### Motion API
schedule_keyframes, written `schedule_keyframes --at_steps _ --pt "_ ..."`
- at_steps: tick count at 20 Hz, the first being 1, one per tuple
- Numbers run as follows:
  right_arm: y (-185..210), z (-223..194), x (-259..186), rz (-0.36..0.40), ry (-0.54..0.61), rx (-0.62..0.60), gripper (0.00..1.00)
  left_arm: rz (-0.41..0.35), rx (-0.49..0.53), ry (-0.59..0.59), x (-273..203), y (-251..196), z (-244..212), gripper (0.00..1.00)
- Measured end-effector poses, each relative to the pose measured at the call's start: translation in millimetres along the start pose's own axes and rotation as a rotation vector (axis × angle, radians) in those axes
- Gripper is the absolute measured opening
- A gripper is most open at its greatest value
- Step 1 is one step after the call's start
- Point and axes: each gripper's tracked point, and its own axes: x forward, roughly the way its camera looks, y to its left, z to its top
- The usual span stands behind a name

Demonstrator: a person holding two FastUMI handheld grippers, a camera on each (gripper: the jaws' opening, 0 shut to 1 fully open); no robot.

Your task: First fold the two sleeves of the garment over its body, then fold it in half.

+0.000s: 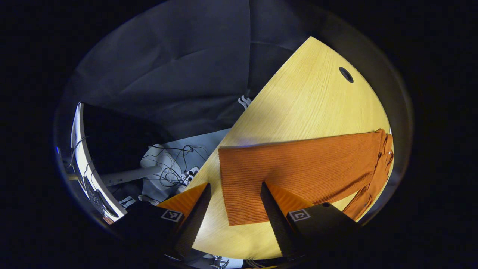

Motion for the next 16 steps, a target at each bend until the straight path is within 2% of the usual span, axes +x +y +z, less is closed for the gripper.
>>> schedule_keyframes --at_steps 1,3,5,7,9,12,13,15,16 --pt "-3 -3 1 0.001 0.009 0.005 0.95 -0.002 -0.001 0.005 6 -4 -1 0.8" --pt "-11 -5 2 0.001 0.018 0.03 0.95 -0.009 0.004 0.011 5 -13 0 0.5" --pt "-15 -5 0 0.006 0.019 0.05 0.95 -0.015 0.004 0.014 2 -22 2 0.3" --pt "-21 -2 -4 0.0 0.005 0.059 0.95 0.014 0.043 0.021 3 -24 2 0.09" --pt "-26 -2 -11 -0.002 -0.004 0.062 0.95 0.017 0.065 0.018 2 -29 3 0.06" --pt "-37 -7 -21 -0.012 -0.014 0.062 0.95 -0.027 0.035 0.013 -3 -42 0 0.03" --pt "-40 -8 -24 -0.01 -0.016 0.069 0.95 -0.019 0.037 0.015 -9 -47 1 0.03" --pt "-49 -16 -27 -0.006 -0.004 0.092 0.95 -0.003 0.086 0.002 -19 -53 2 0.03" --pt "-55 -20 -27 -0.011 0.004 0.106 0.92 0.002 0.107 -0.011 -27 -61 4 0.03"
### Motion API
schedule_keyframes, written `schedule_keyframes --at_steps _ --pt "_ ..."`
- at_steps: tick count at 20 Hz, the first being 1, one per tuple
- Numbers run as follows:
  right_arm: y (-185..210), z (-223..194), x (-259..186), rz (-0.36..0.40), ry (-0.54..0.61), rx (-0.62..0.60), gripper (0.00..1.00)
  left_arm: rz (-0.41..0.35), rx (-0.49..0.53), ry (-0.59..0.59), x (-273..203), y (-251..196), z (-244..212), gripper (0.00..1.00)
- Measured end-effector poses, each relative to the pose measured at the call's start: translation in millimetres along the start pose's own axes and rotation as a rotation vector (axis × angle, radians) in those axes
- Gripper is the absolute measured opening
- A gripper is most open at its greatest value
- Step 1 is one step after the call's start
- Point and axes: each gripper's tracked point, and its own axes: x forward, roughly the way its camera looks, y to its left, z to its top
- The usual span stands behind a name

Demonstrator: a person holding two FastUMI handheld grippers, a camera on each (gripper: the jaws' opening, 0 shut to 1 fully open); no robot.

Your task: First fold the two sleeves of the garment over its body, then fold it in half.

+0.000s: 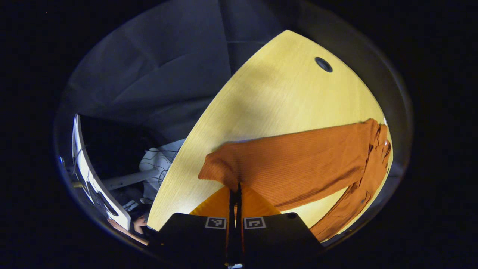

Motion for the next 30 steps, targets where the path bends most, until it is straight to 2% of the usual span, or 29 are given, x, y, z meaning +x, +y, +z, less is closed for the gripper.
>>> schedule_keyframes --at_steps 2,3,9,10,11,12,13,14,15,18,19,20,23,28,30 --pt "-13 -5 -1 0.0 0.006 0.026 0.92 -0.003 0.028 -0.028 -18 -26 8 0.03" --pt "-19 -6 -1 -0.001 0.007 0.039 0.96 -0.008 0.051 -0.038 -26 -41 13 0.03" --pt "-43 -26 -13 0.046 0.01 0.101 0.96 -0.053 0.212 -0.114 -76 -149 21 0.03" --pt "-45 -30 -15 0.06 0.011 0.113 0.92 -0.057 0.243 -0.126 -82 -167 21 0.03" --pt "-48 -32 -18 0.068 0.009 0.123 0.96 -0.062 0.277 -0.136 -91 -187 21 0.03" --pt "-52 -34 -19 0.068 0.003 0.127 0.96 -0.076 0.309 -0.144 -96 -208 20 0.03" --pt "-58 -34 -21 0.068 -0.005 0.125 0.96 -0.085 0.33 -0.148 -97 -230 18 0.03" --pt "-64 -35 -22 0.062 -0.01 0.124 0.92 -0.093 0.343 -0.148 -99 -250 14 0.03" --pt "-71 -35 -23 0.063 -0.012 0.126 0.96 -0.103 0.358 -0.143 -99 -273 11 0.03" --pt "-89 -36 -32 0.073 -0.029 0.155 0.96 -0.141 0.414 -0.131 -98 -340 -8 0.03" --pt "-96 -35 -33 0.073 -0.037 0.169 0.92 -0.146 0.437 -0.135 -97 -360 -14 0.03" --pt "-106 -36 -34 0.072 -0.042 0.184 0.96 -0.155 0.457 -0.124 -96 -381 -26 0.03" --pt "-134 -43 -39 0.07 -0.051 0.228 0.96 -0.197 0.512 -0.112 -92 -455 -52 0.03" --pt "-186 -57 -53 0.076 -0.071 0.307 0.96 -0.212 0.618 -0.083 -78 -567 -85 0.03" --pt "-207 -60 -56 0.066 -0.082 0.326 0.96 -0.196 0.655 -0.072 -70 -603 -93 0.03"
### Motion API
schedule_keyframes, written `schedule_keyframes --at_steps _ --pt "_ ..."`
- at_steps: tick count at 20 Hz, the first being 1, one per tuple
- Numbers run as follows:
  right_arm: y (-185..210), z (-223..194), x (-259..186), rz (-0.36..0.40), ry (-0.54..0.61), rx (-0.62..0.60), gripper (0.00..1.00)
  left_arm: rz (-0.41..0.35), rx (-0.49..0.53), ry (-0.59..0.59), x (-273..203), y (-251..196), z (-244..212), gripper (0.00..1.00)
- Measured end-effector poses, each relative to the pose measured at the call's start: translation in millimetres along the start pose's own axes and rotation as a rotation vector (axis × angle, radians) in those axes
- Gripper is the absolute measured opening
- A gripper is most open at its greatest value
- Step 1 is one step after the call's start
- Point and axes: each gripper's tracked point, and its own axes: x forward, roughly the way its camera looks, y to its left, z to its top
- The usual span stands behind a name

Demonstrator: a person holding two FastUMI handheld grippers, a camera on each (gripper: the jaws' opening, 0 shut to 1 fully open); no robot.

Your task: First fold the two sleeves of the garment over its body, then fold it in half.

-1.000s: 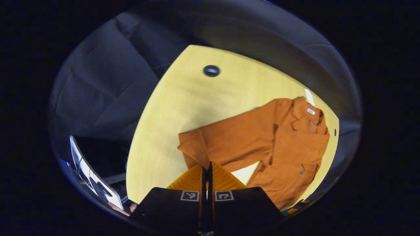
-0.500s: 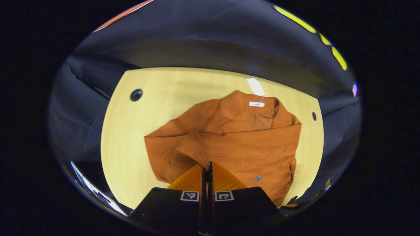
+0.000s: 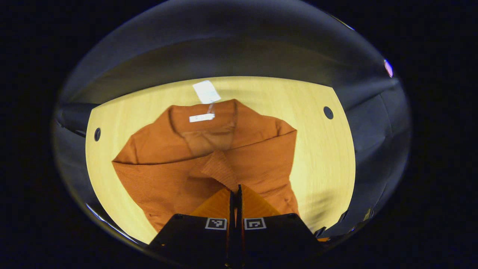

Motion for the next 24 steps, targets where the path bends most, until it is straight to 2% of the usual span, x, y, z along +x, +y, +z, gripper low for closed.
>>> schedule_keyframes --at_steps 2,5,8,9,10,11,13,14,15,18,22,24 --pt "-20 2 -4 -0.012 -0.01 0.007 0.96 0.023 0.028 0.018 14 -21 14 0.03" --pt "-40 -3 -6 -0.017 -0.001 0.019 0.96 -0.006 0.057 0.033 34 -51 36 0.03" --pt "-54 -11 -3 -0.02 0.025 0.042 0.96 0.023 0.061 0.044 43 -58 62 0.03" --pt "-57 -13 -1 -0.025 0.03 0.044 0.96 0.026 0.057 0.043 56 -47 38 0.04" --pt "-59 -12 -1 -0.027 0.03 0.042 0.96 0.04 0.055 0.039 55 -50 52 0.04" --pt "-61 -9 0 -0.029 0.028 0.043 0.96 0.038 0.05 0.035 51 -56 57 0.11" --pt "-61 -6 1 -0.033 0.026 0.055 0.96 0.016 0.018 0.039 51 -59 55 0.34" --pt "-61 -5 2 -0.03 0.024 0.057 0.96 -0.005 0.0 0.044 51 -63 52 0.38" --pt "-61 -4 2 -0.03 0.023 0.059 0.96 -0.019 -0.015 0.043 47 -64 50 0.48" --pt "-56 -1 1 -0.028 0.012 0.064 0.96 -0.065 -0.035 0.035 32 -70 47 0.94" --pt "-50 4 0 -0.063 -0.007 0.057 0.96 -0.109 -0.059 -0.014 -3 -68 39 0.92" --pt "-46 10 2 -0.082 -0.029 0.095 0.96 -0.118 -0.075 -0.038 -23 -57 24 0.92"
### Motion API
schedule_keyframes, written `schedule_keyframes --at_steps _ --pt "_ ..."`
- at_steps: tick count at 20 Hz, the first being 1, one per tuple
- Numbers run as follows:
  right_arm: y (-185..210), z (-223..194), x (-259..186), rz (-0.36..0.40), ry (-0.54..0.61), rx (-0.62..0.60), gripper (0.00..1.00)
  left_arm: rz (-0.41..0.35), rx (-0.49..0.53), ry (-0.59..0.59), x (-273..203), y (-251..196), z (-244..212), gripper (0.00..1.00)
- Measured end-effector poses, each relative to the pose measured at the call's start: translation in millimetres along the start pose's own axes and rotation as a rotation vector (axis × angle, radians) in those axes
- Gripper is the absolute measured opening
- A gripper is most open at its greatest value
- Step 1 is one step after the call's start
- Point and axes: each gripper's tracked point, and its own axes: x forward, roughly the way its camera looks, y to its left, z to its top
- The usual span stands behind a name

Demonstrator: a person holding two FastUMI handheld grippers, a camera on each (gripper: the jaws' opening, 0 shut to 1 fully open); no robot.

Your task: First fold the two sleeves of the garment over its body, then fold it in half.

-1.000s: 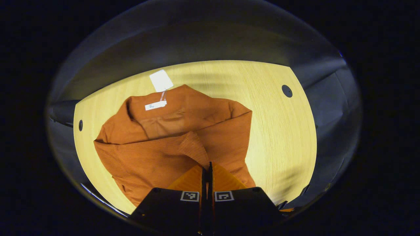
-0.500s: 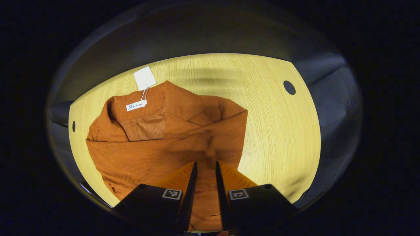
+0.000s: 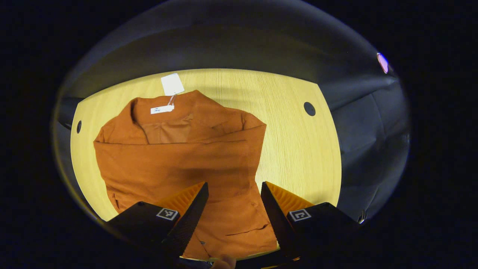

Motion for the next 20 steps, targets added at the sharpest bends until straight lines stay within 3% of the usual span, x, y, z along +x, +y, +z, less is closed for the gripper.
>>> schedule_keyframes --at_steps 1,2,3,8,15,16,17,18,20 --pt "4 1 0 0.007 -0.003 0.021 0.96 -0.002 -0.004 0.006 -11 5 -13 0.92" --pt "9 -2 -3 0.017 -0.002 0.031 0.96 -0.003 -0.009 0.001 -22 13 -24 1.0" --pt "10 -4 -3 0.023 0.002 0.023 0.96 -0.017 -0.01 -0.002 -31 19 -38 0.92" --pt "14 -11 5 0.001 -0.007 -0.132 0.96 -0.053 -0.069 0.001 -73 71 -120 0.93" --pt "35 -35 17 0.082 0.035 -0.294 0.96 -0.085 -0.152 -0.007 -85 166 -232 0.93" --pt "33 -37 21 0.081 0.043 -0.305 0.96 -0.082 -0.165 -0.002 -84 179 -246 0.92" --pt "30 -38 24 0.078 0.05 -0.304 0.96 -0.075 -0.175 0.009 -85 192 -260 1.0" --pt "25 -37 28 0.07 0.055 -0.296 0.96 -0.049 -0.19 0.025 -86 206 -276 0.93" --pt "18 -34 32 0.06 0.058 -0.256 0.96 -0.042 -0.233 0.029 -89 226 -294 0.93"
